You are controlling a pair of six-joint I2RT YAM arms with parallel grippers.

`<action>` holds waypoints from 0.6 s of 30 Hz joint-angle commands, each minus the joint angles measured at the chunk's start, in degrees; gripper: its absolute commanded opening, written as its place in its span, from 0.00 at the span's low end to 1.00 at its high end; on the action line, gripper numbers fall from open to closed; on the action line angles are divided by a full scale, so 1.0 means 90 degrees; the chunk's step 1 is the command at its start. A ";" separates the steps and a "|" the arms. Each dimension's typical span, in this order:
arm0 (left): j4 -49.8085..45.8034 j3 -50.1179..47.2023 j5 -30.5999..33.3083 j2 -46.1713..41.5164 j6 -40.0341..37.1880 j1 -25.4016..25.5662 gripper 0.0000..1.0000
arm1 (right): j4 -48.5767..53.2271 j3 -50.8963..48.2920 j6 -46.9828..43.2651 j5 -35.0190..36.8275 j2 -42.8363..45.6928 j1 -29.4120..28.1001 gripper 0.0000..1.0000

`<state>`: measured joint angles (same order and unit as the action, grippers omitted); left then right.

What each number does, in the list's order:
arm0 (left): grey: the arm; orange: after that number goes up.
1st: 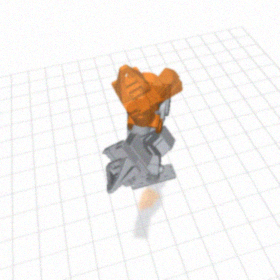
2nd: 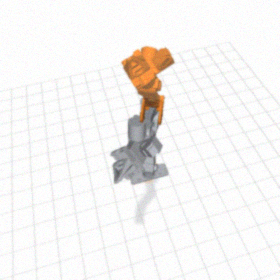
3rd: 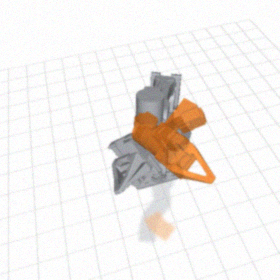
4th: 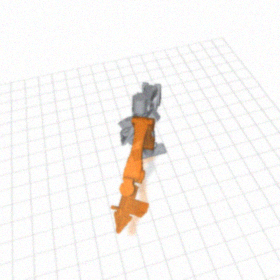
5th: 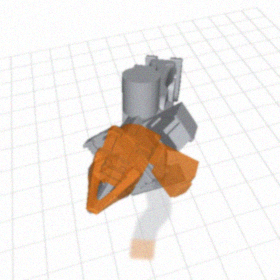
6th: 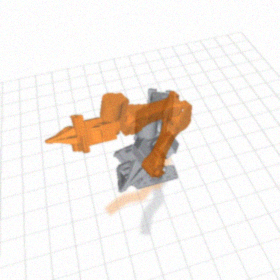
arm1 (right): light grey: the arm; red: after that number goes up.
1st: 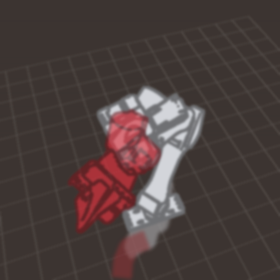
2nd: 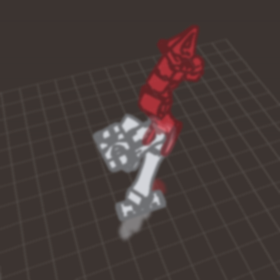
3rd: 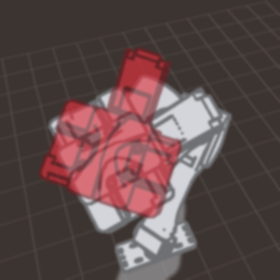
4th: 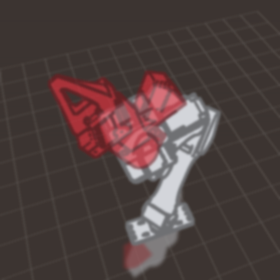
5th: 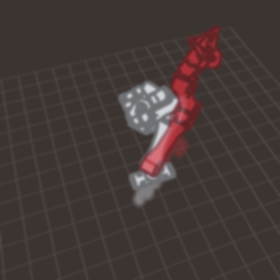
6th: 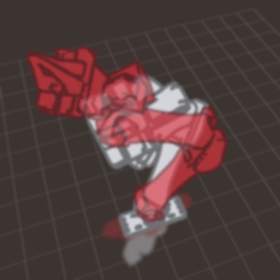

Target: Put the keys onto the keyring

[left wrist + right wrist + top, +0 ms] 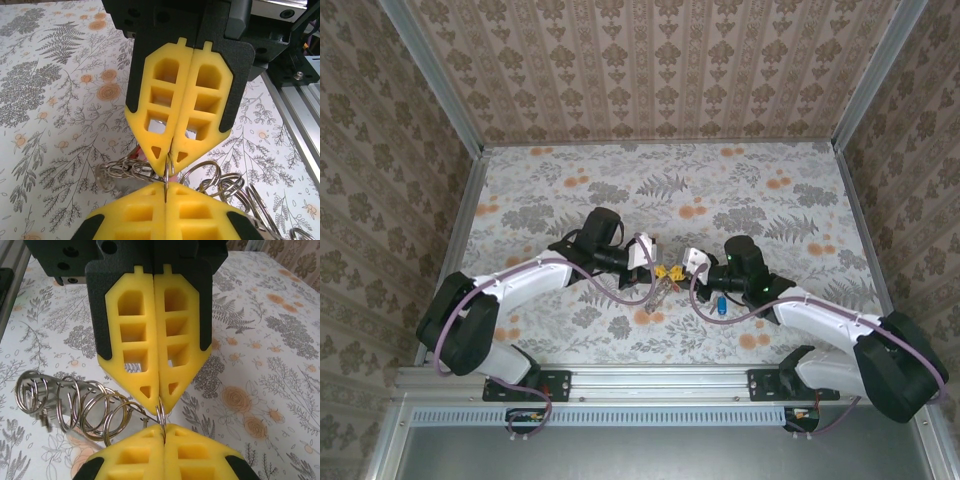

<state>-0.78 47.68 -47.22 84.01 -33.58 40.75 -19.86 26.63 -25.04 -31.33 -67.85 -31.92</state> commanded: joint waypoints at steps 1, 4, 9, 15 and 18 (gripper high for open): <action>0.0008 0.0043 -0.0624 0.0173 0.0188 0.0030 0.08 | -0.0599 -0.0053 0.0314 -0.0145 -0.0236 0.0031 0.00; -0.0070 0.0095 -0.0792 0.0323 0.0211 0.0032 0.09 | -0.1035 -0.0163 0.0558 -0.0229 -0.0350 0.0031 0.00; -0.0035 0.0043 -0.0829 0.0347 0.0210 0.0006 0.11 | -0.1144 -0.0251 0.0722 -0.0307 -0.0317 0.0041 0.00; 0.0086 -0.0004 -0.0891 0.0321 0.0270 -0.0026 0.11 | -0.1241 -0.0361 0.0885 -0.0298 -0.0237 0.0051 0.00; 0.0155 -0.0066 -0.0856 0.0279 0.0311 -0.0038 0.11 | -0.1299 -0.0408 0.0956 -0.0268 -0.0207 0.0061 0.00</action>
<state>0.10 47.94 -50.43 86.21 -31.88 39.99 -28.75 23.70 -18.02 -33.61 -70.24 -31.66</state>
